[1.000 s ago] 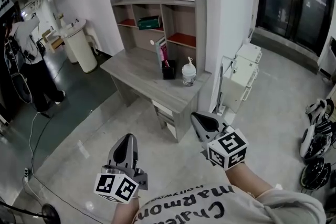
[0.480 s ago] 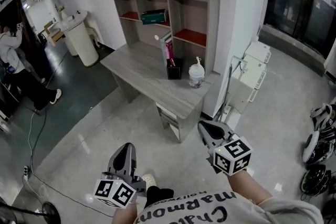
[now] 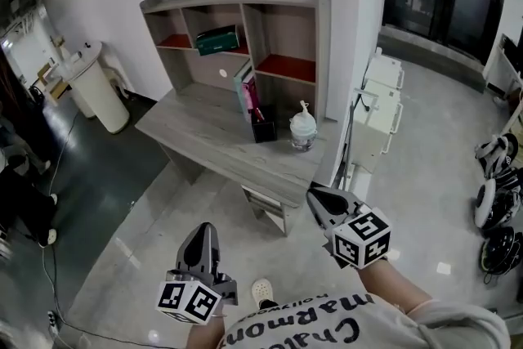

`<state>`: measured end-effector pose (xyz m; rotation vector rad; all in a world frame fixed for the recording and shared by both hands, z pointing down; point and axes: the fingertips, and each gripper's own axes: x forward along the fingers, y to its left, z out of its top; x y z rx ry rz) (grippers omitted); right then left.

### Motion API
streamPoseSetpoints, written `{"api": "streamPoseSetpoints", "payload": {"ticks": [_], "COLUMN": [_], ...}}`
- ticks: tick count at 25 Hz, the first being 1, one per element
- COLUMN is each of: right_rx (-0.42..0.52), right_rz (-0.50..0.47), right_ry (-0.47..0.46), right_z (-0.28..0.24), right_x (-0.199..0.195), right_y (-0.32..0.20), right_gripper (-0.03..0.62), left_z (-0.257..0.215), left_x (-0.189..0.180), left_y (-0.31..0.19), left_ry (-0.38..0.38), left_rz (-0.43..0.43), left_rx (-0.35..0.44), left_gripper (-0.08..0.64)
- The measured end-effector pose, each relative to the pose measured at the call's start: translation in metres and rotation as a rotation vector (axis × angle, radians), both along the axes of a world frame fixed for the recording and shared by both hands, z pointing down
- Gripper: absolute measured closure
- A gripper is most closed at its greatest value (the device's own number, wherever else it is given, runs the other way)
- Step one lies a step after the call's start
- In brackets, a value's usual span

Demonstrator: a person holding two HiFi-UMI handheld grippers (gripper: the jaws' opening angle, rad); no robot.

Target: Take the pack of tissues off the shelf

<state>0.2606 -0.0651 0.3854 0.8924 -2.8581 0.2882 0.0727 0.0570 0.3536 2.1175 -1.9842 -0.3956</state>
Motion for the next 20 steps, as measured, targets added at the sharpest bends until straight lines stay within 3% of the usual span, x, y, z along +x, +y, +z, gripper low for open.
{"api": "streamPoseSetpoints", "payload": {"ticks": [14,20], "right_rx": [0.063,0.087], "right_rz": [0.049,0.034], "right_ry": [-0.045,-0.047], "right_z": [-0.05,-0.053], "right_x": [-0.157,-0.206], "right_y": [-0.067,-0.07], "right_gripper": [0.581,0.581], "left_z": [-0.054,-0.056], "left_x": [-0.128,-0.165], "left_y": [-0.101,-0.111], "left_ry": [-0.119,-0.106], "left_rz": [0.123,0.16], "left_rx": [0.052,0.073], "left_gripper": [0.542,0.542]}}
